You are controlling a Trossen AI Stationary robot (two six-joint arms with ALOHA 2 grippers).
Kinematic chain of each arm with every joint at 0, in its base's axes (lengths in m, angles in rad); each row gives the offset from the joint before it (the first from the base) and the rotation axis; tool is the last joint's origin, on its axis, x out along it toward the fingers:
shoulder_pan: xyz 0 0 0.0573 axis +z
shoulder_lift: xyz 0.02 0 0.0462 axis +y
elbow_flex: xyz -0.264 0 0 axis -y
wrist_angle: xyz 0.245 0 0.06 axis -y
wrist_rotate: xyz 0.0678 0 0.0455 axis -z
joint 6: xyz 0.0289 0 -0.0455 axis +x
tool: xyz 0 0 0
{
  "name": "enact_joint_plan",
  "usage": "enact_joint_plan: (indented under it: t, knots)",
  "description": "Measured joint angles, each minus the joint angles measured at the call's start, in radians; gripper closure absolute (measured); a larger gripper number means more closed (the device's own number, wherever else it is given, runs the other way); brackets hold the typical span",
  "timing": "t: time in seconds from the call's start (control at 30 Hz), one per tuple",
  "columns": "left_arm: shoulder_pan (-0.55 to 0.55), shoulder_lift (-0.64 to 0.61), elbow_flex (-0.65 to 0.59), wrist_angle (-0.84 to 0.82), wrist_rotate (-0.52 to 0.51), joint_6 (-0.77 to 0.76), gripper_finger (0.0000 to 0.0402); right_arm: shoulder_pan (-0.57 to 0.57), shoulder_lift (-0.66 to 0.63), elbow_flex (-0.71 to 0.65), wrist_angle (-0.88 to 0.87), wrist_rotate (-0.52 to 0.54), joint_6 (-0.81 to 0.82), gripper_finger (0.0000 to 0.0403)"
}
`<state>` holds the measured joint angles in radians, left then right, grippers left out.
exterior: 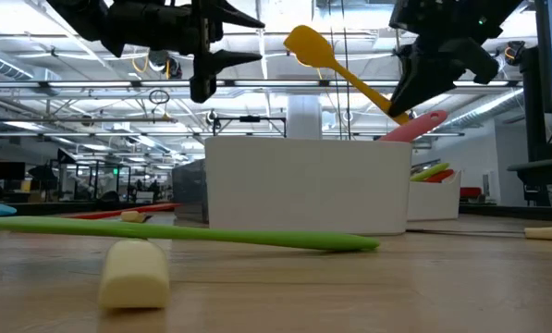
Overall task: Pick & Place Kitchen Items
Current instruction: Put the yellow spatula into bottom white bin
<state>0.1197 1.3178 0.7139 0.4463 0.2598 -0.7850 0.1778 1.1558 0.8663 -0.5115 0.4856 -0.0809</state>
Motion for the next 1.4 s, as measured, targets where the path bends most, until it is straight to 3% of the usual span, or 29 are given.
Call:
enact_joint_plan:
  t: [0.2, 0.5, 0.8, 1.03, 1.4]
  knots:
    - [0.017, -0.03, 0.0, -0.041, 0.0, 0.022, 0.0215, 0.036, 0.057, 0.088, -0.113, 0.068, -0.07, 0.0381]
    - [0.019, -0.077, 0.0, -0.084, -0.026, 0.083, 0.0215, 0.039, 0.294, 0.375, -0.498, 0.018, -0.089, 0.0381]
    - [0.017, -0.081, 0.0, -0.116, -0.026, 0.084, 0.0215, 0.038, 0.497, 0.601, -0.721, -0.271, -0.056, 0.0381]
    - [0.015, -0.081, 0.0, -0.134, -0.026, 0.089, 0.0215, 0.02, 0.527, 0.68, -0.77, -0.486, 0.003, 0.0381]
    - [0.015, -0.081, 0.0, -0.133, -0.026, 0.132, 0.0215, -0.065, 0.526, 0.693, -0.941, -0.949, 0.154, 0.0381]
